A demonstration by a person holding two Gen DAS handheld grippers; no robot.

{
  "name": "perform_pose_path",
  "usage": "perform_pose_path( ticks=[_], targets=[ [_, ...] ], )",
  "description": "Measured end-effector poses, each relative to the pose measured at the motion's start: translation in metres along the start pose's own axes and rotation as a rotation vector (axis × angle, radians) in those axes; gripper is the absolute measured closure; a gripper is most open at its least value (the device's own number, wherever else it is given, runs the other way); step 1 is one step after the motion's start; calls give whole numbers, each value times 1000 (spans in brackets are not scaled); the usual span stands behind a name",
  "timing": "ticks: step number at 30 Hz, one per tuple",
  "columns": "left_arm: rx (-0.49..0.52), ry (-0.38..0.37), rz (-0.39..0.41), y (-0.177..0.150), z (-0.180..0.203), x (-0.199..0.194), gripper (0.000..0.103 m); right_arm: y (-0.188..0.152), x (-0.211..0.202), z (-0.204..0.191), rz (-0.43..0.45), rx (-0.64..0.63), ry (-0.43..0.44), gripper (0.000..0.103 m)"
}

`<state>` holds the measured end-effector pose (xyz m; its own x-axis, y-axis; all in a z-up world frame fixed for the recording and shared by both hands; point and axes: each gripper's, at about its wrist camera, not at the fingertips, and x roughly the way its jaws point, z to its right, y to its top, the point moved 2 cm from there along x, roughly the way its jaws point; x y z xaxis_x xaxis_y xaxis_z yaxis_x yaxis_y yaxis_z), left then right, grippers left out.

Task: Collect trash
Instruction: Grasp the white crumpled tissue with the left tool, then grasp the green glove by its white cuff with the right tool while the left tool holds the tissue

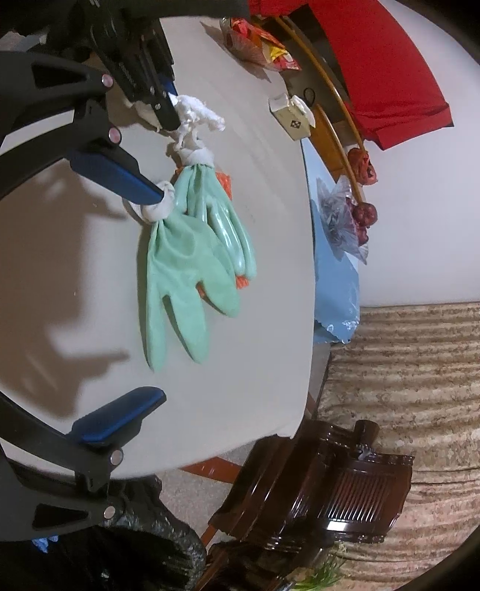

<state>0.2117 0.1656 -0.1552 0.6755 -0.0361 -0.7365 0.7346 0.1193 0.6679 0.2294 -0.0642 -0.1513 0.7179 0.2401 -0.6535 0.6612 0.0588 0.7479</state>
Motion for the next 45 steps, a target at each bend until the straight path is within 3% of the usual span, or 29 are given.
perform_pose_path(
  ticks=[5,11,19,34,43,45],
  targets=[
    [-25,14,54,4,-7,-19,80,2,8,-14,-7,-6,19,6],
    [-38,28,55,4,-13,-24,80,7,27,-37,-28,-22,12,6],
    [-51,26,54,5,-17,-22,80,5,56,-51,-97,-58,-88,6],
    [-28,-2,41,1,1,-19,80,-16,28,-2,-145,-25,-128,6],
    [-13,-23,44,1,17,-19,80,-16,28,6,-172,35,-124,7],
    [-13,-25,44,2,18,-19,80,-15,32,5,-184,43,-102,13]
  ],
)
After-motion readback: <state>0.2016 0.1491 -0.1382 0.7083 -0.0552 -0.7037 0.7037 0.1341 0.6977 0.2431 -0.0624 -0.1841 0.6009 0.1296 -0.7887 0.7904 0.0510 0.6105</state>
